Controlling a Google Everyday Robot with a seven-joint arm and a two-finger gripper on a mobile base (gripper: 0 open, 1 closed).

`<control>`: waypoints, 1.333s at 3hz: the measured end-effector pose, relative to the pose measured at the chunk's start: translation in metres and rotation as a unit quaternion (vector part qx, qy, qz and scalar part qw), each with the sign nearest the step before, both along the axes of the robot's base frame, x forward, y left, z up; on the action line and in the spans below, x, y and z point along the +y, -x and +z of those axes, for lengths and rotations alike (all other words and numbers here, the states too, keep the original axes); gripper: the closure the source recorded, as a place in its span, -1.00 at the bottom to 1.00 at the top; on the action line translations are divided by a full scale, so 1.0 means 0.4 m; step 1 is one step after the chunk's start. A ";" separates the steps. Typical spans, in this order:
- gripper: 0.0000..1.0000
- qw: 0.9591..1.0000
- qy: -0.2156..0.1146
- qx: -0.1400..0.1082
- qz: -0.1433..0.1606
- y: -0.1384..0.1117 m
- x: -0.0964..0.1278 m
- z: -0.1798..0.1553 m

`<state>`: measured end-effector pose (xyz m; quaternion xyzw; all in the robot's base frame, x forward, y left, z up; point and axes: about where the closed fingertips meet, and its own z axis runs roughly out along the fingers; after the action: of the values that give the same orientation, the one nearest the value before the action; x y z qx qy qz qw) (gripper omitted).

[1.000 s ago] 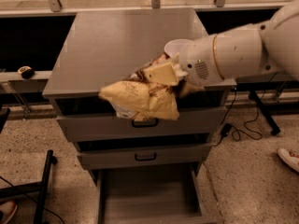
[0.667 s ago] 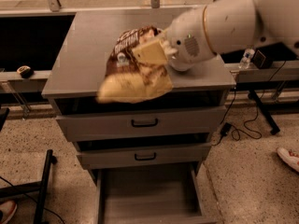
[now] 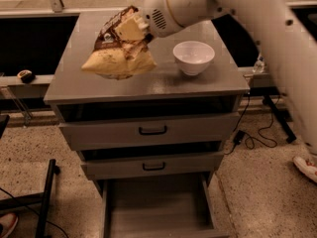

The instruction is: Pick brown chip bag from bottom drawer and place on counter

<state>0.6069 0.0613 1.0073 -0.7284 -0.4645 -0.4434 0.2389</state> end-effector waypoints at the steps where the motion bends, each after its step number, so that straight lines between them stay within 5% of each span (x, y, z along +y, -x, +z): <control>1: 1.00 0.999 -0.028 0.018 -0.030 -0.131 0.093 -0.033; 2: 0.62 0.994 -0.053 0.039 -0.082 -0.232 0.158 -0.082; 3: 0.16 0.984 -0.091 0.112 -0.101 -0.285 0.189 -0.144; 4: -0.31 0.984 -0.092 0.112 -0.101 -0.284 0.192 -0.145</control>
Offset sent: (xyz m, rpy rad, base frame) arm 0.1432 0.0903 -0.0573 0.2244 0.2159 -0.3663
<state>0.7205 0.1380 0.9495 -0.7920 -0.3158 -0.4212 0.3090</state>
